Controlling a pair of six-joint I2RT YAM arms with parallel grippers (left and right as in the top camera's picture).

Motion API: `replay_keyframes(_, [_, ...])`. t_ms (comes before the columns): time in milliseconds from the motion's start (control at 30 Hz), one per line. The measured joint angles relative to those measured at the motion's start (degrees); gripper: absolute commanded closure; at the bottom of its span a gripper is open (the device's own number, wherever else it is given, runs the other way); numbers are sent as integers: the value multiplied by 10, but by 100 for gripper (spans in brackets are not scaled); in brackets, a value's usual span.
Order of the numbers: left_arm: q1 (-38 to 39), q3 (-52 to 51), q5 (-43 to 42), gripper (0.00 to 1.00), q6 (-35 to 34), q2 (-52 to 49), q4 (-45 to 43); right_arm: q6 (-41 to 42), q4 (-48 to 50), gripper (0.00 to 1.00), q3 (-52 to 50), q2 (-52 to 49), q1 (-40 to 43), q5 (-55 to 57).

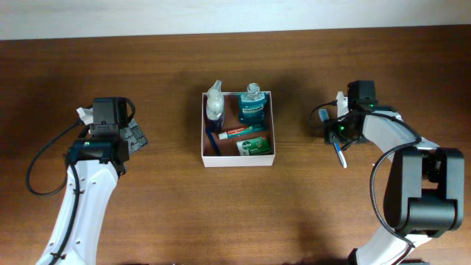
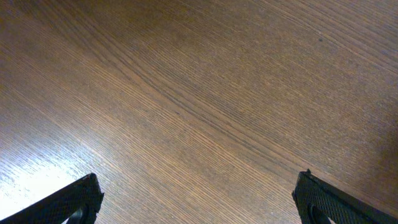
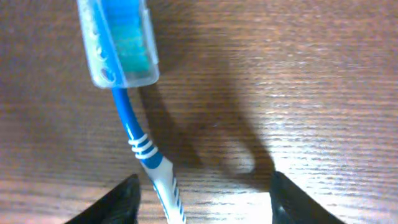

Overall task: Pack container
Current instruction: 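Move the right gripper to the blue toothbrush and grasp its handle, then carry the toothbrush into the box and release it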

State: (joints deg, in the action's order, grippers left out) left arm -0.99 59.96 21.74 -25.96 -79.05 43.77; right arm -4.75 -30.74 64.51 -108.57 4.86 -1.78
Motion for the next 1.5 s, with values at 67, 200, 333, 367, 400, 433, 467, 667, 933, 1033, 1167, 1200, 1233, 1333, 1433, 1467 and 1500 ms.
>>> replay_keyframes(67, [0, 0, 0, 0, 0, 0, 0, 1, -1, 73, 0, 0, 1, -1])
replay_keyframes(200, [0, 0, 0, 0, 0, 0, 0, 0, -1, 75, 0, 0, 1, -8])
replay_keyframes(333, [0, 0, 0, 1, 0, 0, 0, 1, -2, 87, 1, 0, 1, -11])
replay_keyframes(367, [0, 0, 0, 1, 0, 0, 0, 0, -3, 91, 1, 0, 1, -11])
replay_keyframes(400, [0, 0, 0, 1, 0, 0, 0, 0, -3, 94, 1, 0, 1, -13])
replay_keyframes(433, [0, 0, 0, 1, 0, 0, 0, 1, -4, 96, 1, 0, 1, -13])
replay_keyframes(467, [0, 0, 0, 1, 0, 0, 0, 1, -5, 96, 1, 0, 1, -16])
replay_keyframes(667, [0, 0, 0, 1, 0, 0, 0, 2, -5, 96, 1, 0, 1, -26])
replay_keyframes(933, [0, 0, 0, 1, 0, 0, 0, 2, -5, 96, 1, 0, 1, -32])
replay_keyframes(1033, [0, 0, 0, 1, 0, 0, 0, 2, -15, 96, 3, 0, 1, -56])
replay_keyframes(1167, [0, 0, 0, 1, 0, 0, 0, 2, -60, 96, 13, 0, 1, -85])
replay_keyframes(1200, [0, 0, 0, 0, 0, 0, 0, 2, -75, 96, 17, 0, 1, -92])
replay_keyframes(1233, [0, 0, 0, 0, 0, 0, 0, 3, -91, 96, 22, 2, 1, -99])
replay_keyframes(1333, [0, 0, 0, 1, 0, 0, 0, 3, -115, 96, 29, 27, 0, -109])
replay_keyframes(1433, [0, 0, 0, 1, 0, 0, 0, 3, -130, 96, 39, 100, -5, -115])
replay_keyframes(1467, [0, 0, 0, 1, 0, 0, 0, 2, -133, 96, 41, 118, -9, -115])
replay_keyframes(1500, [0, 0, 0, 0, 0, 0, 0, 3, -137, 96, 43, 140, -17, -116])
